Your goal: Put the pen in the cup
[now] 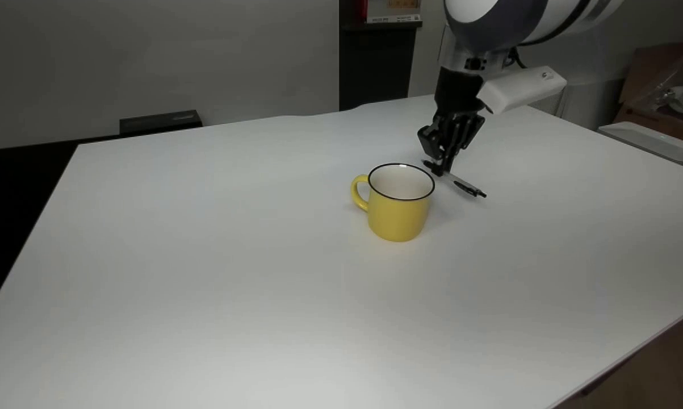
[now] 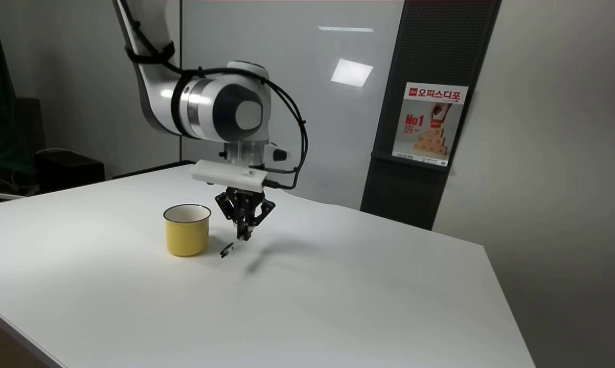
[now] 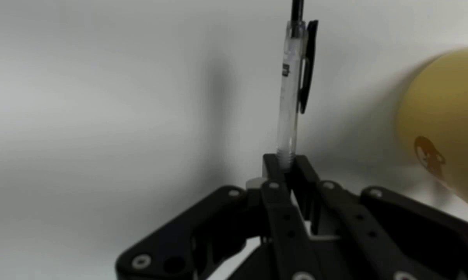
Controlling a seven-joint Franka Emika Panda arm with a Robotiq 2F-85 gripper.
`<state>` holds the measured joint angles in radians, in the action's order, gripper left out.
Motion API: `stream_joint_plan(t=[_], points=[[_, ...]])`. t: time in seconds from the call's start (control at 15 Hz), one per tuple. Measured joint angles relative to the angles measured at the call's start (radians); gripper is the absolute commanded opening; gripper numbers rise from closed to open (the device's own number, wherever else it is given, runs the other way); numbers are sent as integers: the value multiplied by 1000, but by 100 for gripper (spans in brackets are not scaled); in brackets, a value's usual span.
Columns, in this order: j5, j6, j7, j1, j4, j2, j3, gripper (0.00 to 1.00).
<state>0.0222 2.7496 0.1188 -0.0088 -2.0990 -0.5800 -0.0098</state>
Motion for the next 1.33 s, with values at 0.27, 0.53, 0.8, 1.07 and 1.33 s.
stream_joint_plan(t=[0.27,0.53,0.8,1.07,1.33], points=[[4,-205,-2,35,1,123,5,3],[4,-408,-24,72,4,222,32,3],[-80,-623,-38,75,38,251,79,3],[-159,-771,-78,74,99,226,87,3],[-222,-842,-123,63,179,162,79,3]])
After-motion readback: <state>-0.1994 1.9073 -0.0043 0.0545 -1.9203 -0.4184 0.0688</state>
